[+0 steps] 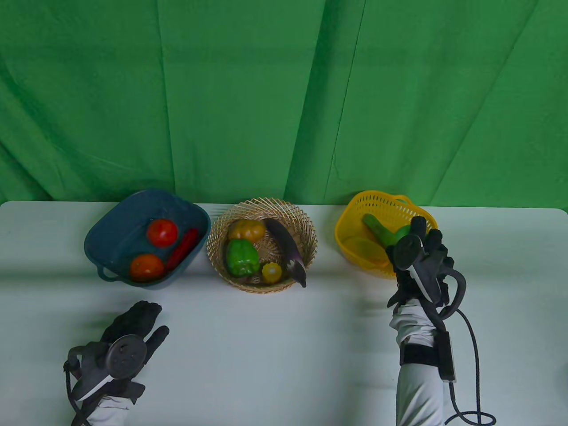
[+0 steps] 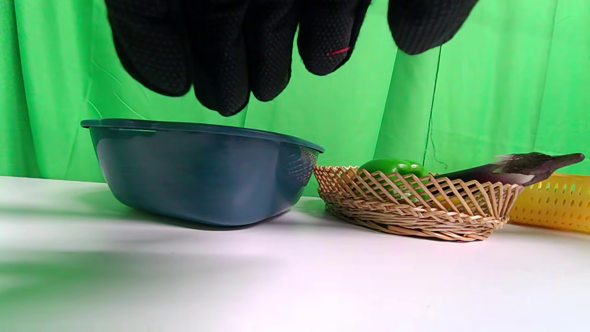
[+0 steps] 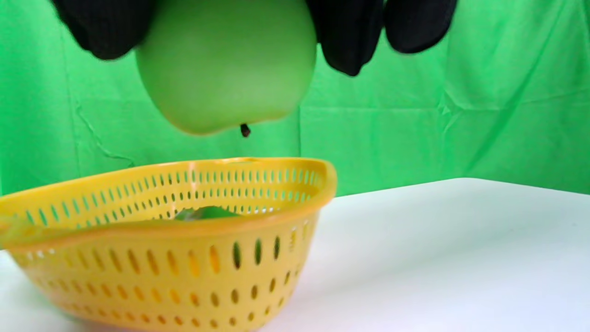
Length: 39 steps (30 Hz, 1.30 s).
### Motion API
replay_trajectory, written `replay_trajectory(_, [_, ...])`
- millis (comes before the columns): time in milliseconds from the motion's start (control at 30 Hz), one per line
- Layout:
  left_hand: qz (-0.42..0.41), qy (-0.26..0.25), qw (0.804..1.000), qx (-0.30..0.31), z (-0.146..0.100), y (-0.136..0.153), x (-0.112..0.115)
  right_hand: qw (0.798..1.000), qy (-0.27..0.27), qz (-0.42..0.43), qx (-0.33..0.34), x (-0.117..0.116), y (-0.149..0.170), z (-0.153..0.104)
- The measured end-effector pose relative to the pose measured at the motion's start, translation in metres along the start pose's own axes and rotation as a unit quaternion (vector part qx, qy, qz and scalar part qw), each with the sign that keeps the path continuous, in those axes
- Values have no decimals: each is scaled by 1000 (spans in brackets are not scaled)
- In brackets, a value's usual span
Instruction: Place 10 objects into 3 containers, with green background
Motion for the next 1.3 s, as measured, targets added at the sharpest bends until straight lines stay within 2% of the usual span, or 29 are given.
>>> replay_trajectory(233, [0, 4, 1000, 2, 0, -1, 1, 999, -23, -23, 12, -17, -10, -2])
replay_trajectory(600, [-6, -1, 1000, 3, 1, 0, 2, 1000, -14, 0, 28, -6, -8, -19])
replay_trajectory(1033, [-24, -11, 1000, 15, 1, -3, 1, 996, -14, 46, 72, 3, -15, -62])
replay_trajectory(1300, [-37, -20, 999, 25, 0, -5, 1, 991, -8, 68, 118, 3, -26, -103])
Point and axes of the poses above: the tracker on the back of each hand, its own y axis roughly to the little-finger side, its own z axis roughly from the wrist to the fingertips, x = y × z, the point moved 3 cm from there along z, roughly from the wrist to the fingertips, and after that the axes turned 14 degrees about z, right-handed, at the moved point
